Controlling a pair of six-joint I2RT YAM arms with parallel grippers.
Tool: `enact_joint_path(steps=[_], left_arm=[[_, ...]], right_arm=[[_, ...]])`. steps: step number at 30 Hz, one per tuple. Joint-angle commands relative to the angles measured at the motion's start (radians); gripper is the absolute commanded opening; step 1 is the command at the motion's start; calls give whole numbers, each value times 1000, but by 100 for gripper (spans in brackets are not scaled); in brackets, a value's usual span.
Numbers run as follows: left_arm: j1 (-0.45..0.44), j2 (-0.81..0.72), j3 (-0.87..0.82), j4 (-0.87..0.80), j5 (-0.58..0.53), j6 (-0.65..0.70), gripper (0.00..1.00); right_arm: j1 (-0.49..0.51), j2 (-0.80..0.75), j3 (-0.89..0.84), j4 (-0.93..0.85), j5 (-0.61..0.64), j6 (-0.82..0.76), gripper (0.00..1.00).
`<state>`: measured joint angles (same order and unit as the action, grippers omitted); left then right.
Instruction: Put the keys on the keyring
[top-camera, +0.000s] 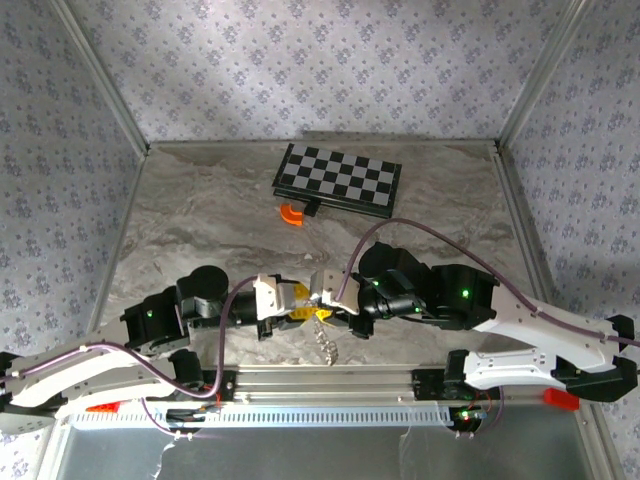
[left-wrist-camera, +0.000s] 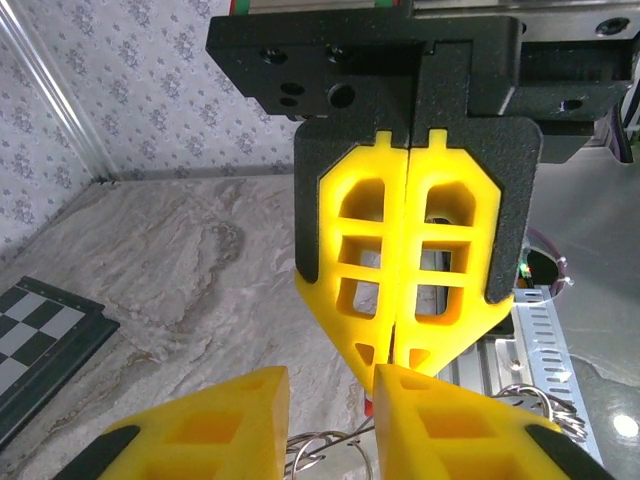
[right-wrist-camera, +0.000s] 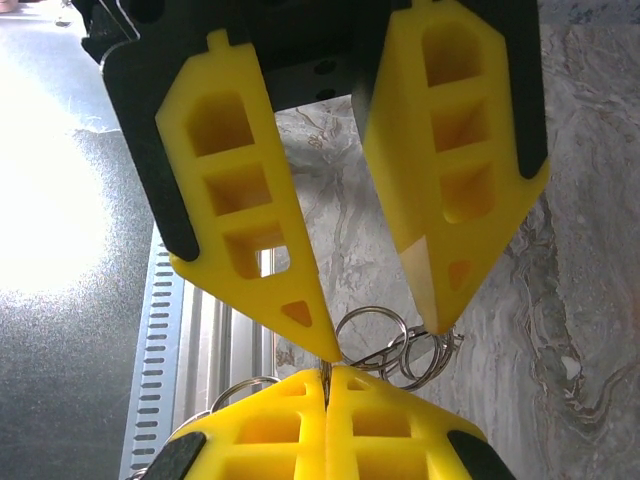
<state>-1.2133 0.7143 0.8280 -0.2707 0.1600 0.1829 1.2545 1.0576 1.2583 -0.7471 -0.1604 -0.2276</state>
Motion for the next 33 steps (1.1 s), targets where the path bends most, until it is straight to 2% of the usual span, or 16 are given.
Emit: enact_joint_path(steps=[1, 6, 12, 16, 26, 33], left_arm=[[-5, -5, 23, -48, 7, -5, 30], [-4, -16, 13, -52, 6, -26, 39], [-3, -40, -4, -49, -3, -43, 40], [-4, -48, -11, -48, -3, -47, 34], [-4, -29, -30, -21, 17, -51, 33], [-4, -21, -32, 14, 25, -49, 26]], right_arm=[[-3, -13, 26, 59, 9, -16, 0], [-4, -11, 22, 60, 21, -18, 0], [-9, -16, 12, 59, 19, -18, 0], [-13, -18, 10, 66, 19, -16, 0], [-17, -15, 10, 78, 24, -16, 0], [-18, -8, 8, 78, 14, -17, 0]])
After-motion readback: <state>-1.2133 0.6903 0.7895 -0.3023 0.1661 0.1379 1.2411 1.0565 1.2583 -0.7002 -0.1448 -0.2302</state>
